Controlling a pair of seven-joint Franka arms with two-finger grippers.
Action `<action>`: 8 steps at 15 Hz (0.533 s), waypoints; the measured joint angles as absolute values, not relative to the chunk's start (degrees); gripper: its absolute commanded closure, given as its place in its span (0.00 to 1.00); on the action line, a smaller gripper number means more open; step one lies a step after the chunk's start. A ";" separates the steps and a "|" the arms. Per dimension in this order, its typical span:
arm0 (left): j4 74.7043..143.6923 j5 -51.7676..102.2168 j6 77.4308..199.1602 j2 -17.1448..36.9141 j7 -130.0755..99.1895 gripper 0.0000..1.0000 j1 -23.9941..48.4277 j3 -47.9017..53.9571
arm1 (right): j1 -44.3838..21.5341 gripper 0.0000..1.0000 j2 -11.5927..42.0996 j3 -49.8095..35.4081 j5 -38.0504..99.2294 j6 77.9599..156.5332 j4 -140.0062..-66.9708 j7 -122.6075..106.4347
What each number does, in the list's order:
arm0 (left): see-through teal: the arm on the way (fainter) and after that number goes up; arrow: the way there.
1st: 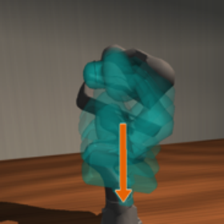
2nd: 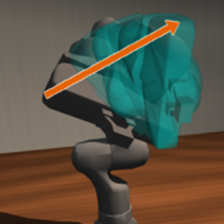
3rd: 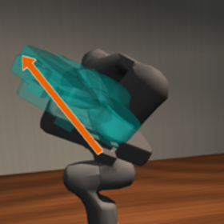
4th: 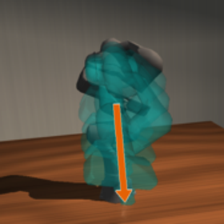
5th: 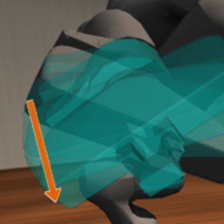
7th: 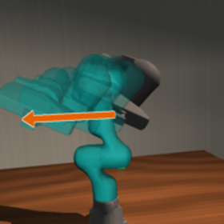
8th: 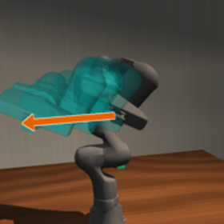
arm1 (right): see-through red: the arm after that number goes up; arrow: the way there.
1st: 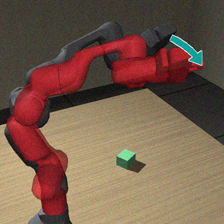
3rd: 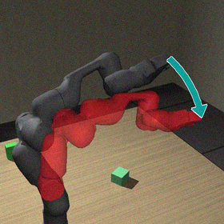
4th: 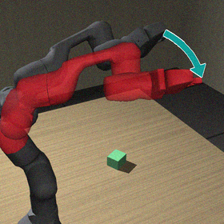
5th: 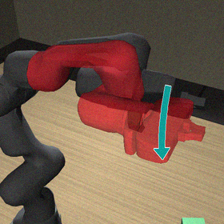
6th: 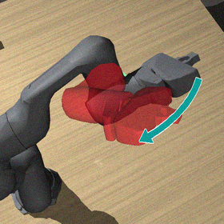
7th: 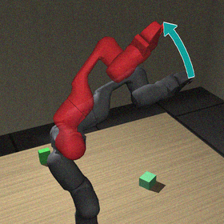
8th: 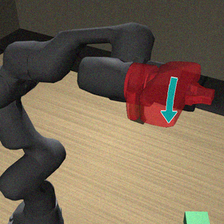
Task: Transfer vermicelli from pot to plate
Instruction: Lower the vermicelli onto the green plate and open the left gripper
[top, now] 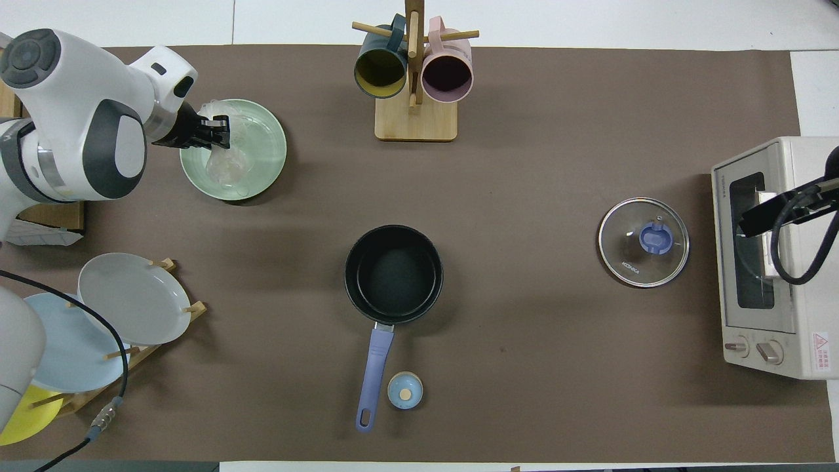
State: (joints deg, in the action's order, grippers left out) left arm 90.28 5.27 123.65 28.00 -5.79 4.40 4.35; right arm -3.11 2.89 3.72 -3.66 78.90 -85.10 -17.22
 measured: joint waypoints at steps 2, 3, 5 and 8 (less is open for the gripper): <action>91.55 5.21 126.16 28.64 -4.68 1.00 4.38 4.35 | -3.14 0.00 2.39 3.72 -3.65 78.84 -85.65 -16.47; 91.94 5.20 126.70 28.66 -4.41 0.50 4.30 4.35 | -3.19 0.00 2.20 3.72 -3.64 78.82 -85.80 -15.73; 91.97 5.16 126.77 28.62 -4.06 0.00 4.22 4.36 | -3.39 0.00 1.81 3.72 -3.63 78.63 -86.11 -14.53; 91.75 5.13 126.29 27.74 -3.96 0.00 4.22 4.41 | -3.43 0.00 1.44 3.73 -3.63 78.59 -86.61 -14.15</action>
State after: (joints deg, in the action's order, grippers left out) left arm 91.75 5.13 126.29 27.74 -3.96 4.22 4.41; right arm -3.43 1.44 3.73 -3.63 78.59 -86.61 -14.15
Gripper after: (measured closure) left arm 0.414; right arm 0.000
